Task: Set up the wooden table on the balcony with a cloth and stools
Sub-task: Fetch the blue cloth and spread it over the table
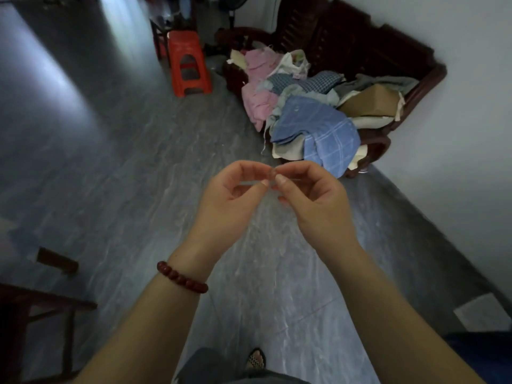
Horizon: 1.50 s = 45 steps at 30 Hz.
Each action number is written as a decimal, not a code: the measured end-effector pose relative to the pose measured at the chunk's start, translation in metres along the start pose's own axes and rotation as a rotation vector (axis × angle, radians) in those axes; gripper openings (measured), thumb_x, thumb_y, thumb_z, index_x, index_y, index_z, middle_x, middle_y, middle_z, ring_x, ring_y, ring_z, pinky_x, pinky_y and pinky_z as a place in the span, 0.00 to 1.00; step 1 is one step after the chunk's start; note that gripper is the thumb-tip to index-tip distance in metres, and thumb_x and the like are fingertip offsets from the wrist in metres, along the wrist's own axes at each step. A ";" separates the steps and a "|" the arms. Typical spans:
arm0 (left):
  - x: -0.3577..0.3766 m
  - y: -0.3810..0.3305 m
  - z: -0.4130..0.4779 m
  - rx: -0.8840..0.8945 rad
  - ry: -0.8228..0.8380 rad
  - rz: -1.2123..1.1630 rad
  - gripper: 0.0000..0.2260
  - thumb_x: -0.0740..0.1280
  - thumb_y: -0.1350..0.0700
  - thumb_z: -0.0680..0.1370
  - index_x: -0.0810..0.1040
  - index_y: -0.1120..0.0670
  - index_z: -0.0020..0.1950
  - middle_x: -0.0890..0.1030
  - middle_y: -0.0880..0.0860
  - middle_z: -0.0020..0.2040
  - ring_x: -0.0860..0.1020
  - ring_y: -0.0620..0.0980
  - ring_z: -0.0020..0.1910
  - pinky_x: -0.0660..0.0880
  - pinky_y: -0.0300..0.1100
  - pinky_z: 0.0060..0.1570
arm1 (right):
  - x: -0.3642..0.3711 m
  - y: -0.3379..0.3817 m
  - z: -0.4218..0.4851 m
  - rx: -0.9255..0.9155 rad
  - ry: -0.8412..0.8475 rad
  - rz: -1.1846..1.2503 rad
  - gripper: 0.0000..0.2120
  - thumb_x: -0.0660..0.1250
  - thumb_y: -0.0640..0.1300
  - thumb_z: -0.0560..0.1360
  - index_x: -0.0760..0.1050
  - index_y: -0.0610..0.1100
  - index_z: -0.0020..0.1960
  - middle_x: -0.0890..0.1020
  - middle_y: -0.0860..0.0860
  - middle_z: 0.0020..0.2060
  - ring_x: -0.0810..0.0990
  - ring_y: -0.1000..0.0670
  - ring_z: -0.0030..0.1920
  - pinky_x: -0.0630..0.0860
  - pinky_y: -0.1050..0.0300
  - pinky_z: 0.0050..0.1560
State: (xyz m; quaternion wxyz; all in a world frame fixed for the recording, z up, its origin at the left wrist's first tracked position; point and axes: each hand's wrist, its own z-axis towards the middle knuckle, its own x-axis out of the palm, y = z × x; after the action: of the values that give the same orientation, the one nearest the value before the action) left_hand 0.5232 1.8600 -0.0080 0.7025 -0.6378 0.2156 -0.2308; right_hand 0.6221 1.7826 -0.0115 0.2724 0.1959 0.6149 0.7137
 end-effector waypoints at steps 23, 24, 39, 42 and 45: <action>0.038 0.045 0.398 0.014 0.291 -0.015 0.06 0.65 0.68 0.76 0.77 0.59 0.50 0.80 0.49 0.44 0.79 0.35 0.38 0.72 0.26 0.37 | -0.016 -0.068 0.360 0.036 -0.293 -0.054 0.07 0.68 0.38 0.75 0.78 0.50 0.43 0.83 0.53 0.41 0.82 0.51 0.45 0.80 0.51 0.51; 0.037 0.048 0.411 0.012 0.302 0.000 0.06 0.65 0.69 0.76 0.77 0.61 0.51 0.80 0.50 0.44 0.79 0.35 0.38 0.72 0.26 0.37 | -0.015 -0.071 0.371 0.049 -0.302 -0.041 0.08 0.67 0.37 0.75 0.78 0.49 0.44 0.83 0.52 0.41 0.82 0.50 0.45 0.80 0.50 0.51; 0.080 0.096 0.582 -0.029 0.369 0.031 0.07 0.65 0.66 0.76 0.79 0.58 0.52 0.82 0.49 0.48 0.79 0.38 0.45 0.74 0.30 0.44 | -0.052 -0.128 0.535 0.125 -0.336 -0.026 0.12 0.63 0.33 0.76 0.77 0.49 0.44 0.82 0.55 0.40 0.82 0.59 0.41 0.77 0.66 0.43; 0.105 0.098 0.635 -0.013 0.358 0.041 0.07 0.65 0.66 0.76 0.78 0.55 0.49 0.82 0.47 0.47 0.80 0.38 0.45 0.75 0.31 0.46 | -0.073 -0.138 0.586 0.104 -0.335 -0.005 0.13 0.63 0.32 0.76 0.77 0.49 0.44 0.83 0.54 0.41 0.82 0.56 0.44 0.77 0.64 0.45; 0.132 0.094 0.688 -0.007 0.379 0.063 0.08 0.66 0.67 0.76 0.78 0.56 0.50 0.82 0.50 0.48 0.80 0.41 0.46 0.75 0.31 0.47 | -0.098 -0.143 0.638 0.082 -0.343 0.008 0.13 0.63 0.32 0.76 0.77 0.49 0.44 0.83 0.54 0.40 0.82 0.55 0.44 0.77 0.62 0.45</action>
State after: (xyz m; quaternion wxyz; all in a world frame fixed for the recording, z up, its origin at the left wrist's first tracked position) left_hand 1.0445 2.3369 -0.0382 0.6539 -0.5785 0.3645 -0.3240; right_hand 1.1116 2.2266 -0.0399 0.3621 0.3279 0.5872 0.6454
